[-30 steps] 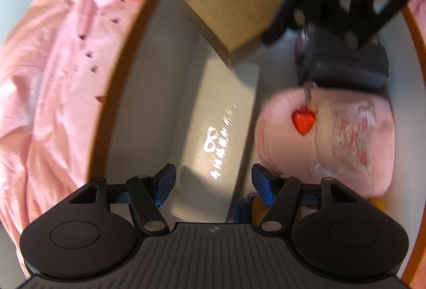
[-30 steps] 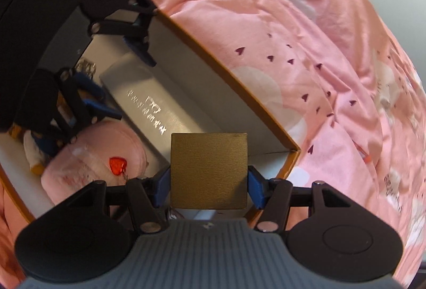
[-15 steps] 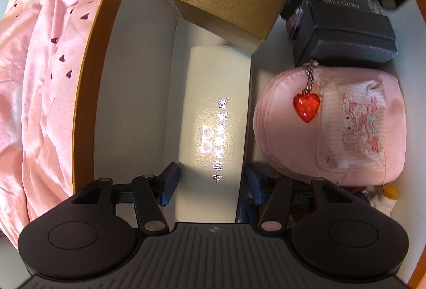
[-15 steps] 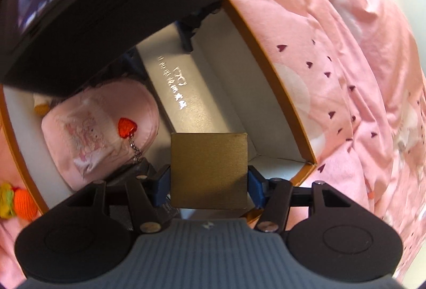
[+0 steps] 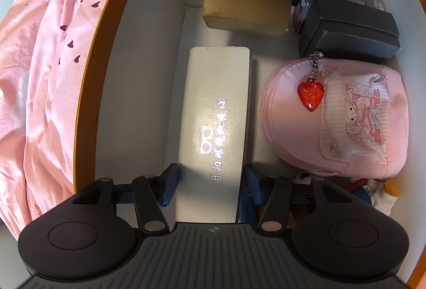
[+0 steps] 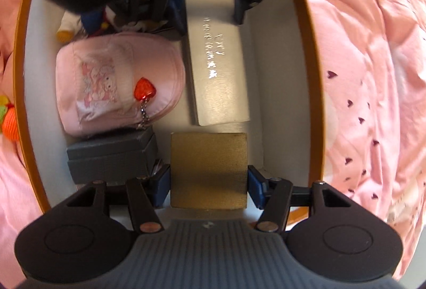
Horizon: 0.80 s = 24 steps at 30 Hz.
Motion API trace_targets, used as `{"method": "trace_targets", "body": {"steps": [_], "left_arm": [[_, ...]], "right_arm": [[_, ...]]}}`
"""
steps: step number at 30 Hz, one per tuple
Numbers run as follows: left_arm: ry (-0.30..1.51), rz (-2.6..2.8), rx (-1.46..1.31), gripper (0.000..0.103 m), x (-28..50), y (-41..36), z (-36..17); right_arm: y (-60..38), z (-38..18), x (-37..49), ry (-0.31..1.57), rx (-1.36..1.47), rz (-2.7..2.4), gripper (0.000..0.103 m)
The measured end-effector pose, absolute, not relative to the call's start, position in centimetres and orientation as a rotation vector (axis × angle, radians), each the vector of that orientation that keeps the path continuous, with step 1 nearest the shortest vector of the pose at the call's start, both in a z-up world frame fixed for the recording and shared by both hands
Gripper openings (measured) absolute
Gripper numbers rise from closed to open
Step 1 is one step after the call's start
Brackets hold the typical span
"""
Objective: Organize objects
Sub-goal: 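Lower the gold cube beside the dark boxes and open the right gripper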
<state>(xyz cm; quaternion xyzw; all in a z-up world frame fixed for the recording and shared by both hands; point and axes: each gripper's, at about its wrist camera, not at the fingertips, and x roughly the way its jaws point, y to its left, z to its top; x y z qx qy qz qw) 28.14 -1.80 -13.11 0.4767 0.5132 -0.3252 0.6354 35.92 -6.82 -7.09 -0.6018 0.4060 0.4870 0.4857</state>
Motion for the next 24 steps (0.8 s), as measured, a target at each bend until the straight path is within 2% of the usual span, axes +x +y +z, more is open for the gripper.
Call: {"method": "trace_targets", "body": {"steps": [4, 7, 9, 10, 15, 17, 19, 24], "left_arm": [[1.168, -0.745, 1.081, 0.062, 28.0, -1.7, -13.2], [1.163, -0.748, 1.078, 0.062, 27.9, -1.7, -13.2], [1.155, -0.754, 1.081, 0.062, 27.8, -1.7, -13.2], [1.147, -0.761, 1.085, 0.062, 27.7, -1.7, -13.2], [1.121, -0.800, 1.132, 0.062, 27.2, -2.0, -13.3], [1.120, -0.807, 1.138, 0.062, 27.1, -2.0, -13.3], [1.120, -0.806, 1.137, 0.062, 27.1, -2.0, -13.4], [1.146, -0.766, 1.105, 0.062, 29.1, -2.0, -13.4]], "right_arm": [[-6.6, -7.4, 36.5, 1.020, -1.474, 1.213, 0.062], [-6.4, -7.1, 37.0, 1.035, -1.439, 1.206, 0.071], [-6.3, -6.7, 37.4, 1.035, -1.419, 1.194, 0.071], [-6.3, -6.5, 37.5, 1.029, -1.417, 1.187, 0.069], [-6.0, -6.3, 38.3, 1.025, -1.396, 1.105, 0.034], [-5.8, -6.6, 38.6, 1.015, -1.390, 1.071, 0.027], [-5.6, -6.8, 38.9, 0.993, -1.387, 1.048, 0.022], [-5.0, -7.7, 39.3, 0.964, -1.383, 1.005, 0.022]]}}
